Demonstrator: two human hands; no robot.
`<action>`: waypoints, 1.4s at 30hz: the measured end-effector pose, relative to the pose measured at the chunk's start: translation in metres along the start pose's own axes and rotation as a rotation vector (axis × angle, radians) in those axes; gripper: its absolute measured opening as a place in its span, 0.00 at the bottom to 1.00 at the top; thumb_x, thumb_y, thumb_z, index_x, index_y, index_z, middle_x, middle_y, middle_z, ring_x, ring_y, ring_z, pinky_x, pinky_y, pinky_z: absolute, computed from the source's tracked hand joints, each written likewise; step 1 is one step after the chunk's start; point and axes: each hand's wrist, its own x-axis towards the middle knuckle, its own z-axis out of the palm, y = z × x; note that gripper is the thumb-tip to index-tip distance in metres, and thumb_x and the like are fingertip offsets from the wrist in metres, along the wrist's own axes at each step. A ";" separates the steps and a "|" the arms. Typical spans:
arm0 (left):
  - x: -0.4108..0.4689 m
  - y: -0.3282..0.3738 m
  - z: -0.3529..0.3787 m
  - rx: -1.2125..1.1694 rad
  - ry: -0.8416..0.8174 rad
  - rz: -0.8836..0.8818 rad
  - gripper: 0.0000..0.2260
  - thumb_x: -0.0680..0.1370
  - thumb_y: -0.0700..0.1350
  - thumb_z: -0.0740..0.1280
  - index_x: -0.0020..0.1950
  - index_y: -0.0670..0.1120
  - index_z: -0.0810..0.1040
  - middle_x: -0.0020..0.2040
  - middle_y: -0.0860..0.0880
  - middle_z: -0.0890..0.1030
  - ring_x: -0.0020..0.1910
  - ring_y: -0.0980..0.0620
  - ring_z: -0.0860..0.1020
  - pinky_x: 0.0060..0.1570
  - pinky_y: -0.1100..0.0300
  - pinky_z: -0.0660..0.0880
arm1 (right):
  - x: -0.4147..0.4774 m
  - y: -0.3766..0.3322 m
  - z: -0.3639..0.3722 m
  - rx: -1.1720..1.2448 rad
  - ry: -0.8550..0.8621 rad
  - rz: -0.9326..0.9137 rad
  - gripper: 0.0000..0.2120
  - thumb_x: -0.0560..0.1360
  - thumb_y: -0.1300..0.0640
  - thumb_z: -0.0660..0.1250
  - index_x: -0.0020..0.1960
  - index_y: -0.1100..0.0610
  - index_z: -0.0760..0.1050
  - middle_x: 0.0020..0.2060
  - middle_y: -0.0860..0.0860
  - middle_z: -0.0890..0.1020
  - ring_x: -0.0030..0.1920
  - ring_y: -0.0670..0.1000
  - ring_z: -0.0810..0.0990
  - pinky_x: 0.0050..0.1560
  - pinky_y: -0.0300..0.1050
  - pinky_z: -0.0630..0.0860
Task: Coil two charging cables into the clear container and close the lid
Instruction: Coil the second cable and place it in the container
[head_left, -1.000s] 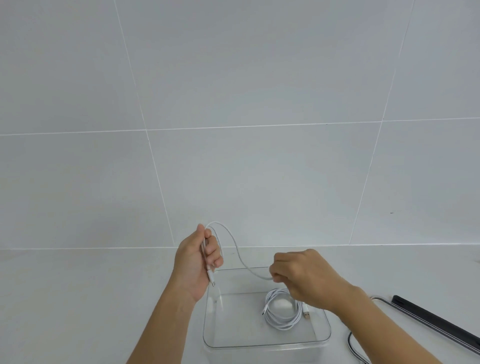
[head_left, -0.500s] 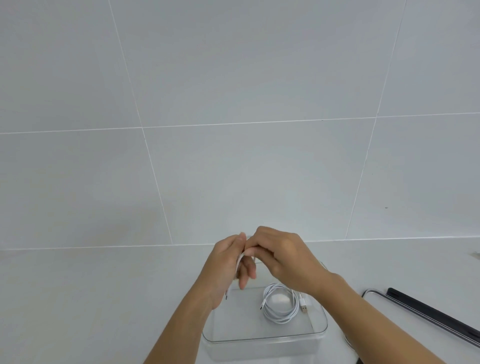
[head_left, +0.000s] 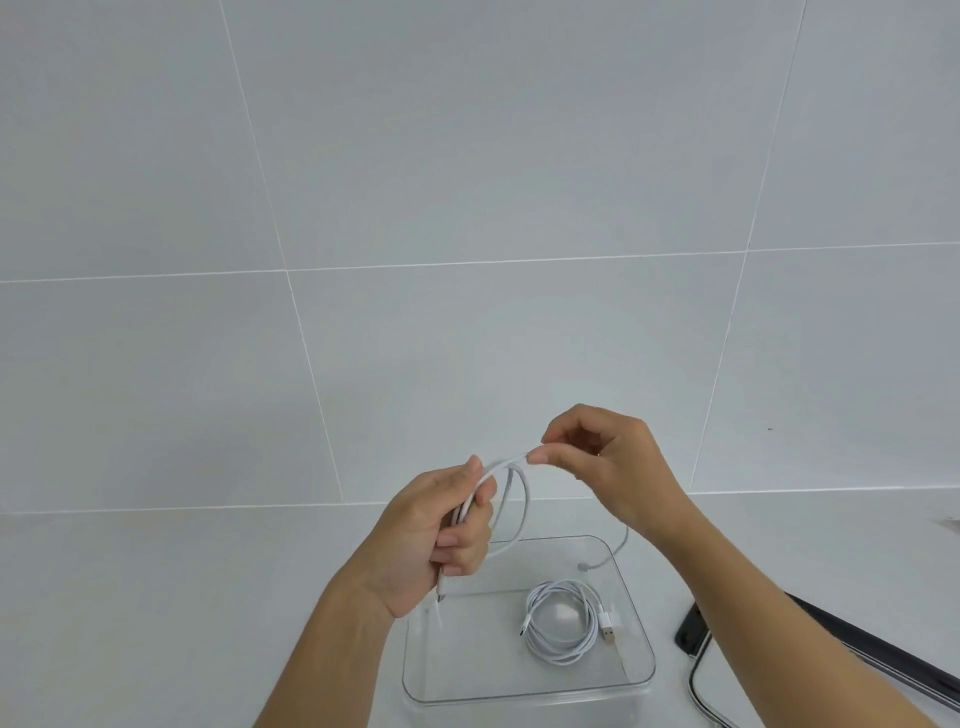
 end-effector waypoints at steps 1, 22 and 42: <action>-0.001 0.003 -0.002 -0.047 0.001 0.010 0.14 0.73 0.53 0.61 0.32 0.46 0.71 0.19 0.54 0.60 0.17 0.58 0.56 0.20 0.67 0.56 | 0.002 0.001 -0.004 0.033 0.027 0.026 0.08 0.66 0.58 0.75 0.34 0.59 0.77 0.25 0.43 0.76 0.28 0.44 0.68 0.31 0.34 0.66; -0.014 0.028 -0.009 -0.557 0.037 0.218 0.09 0.65 0.49 0.74 0.33 0.45 0.77 0.23 0.54 0.55 0.20 0.55 0.52 0.15 0.67 0.61 | -0.010 0.056 -0.009 -0.239 0.234 0.096 0.14 0.73 0.61 0.69 0.36 0.42 0.75 0.38 0.42 0.80 0.33 0.48 0.76 0.39 0.41 0.72; -0.002 -0.008 -0.009 0.362 0.303 0.073 0.13 0.82 0.47 0.53 0.49 0.38 0.68 0.38 0.45 0.84 0.36 0.47 0.83 0.34 0.55 0.80 | -0.046 0.012 0.041 -0.799 -0.454 -0.662 0.04 0.67 0.59 0.70 0.36 0.51 0.78 0.29 0.45 0.78 0.30 0.48 0.76 0.21 0.36 0.62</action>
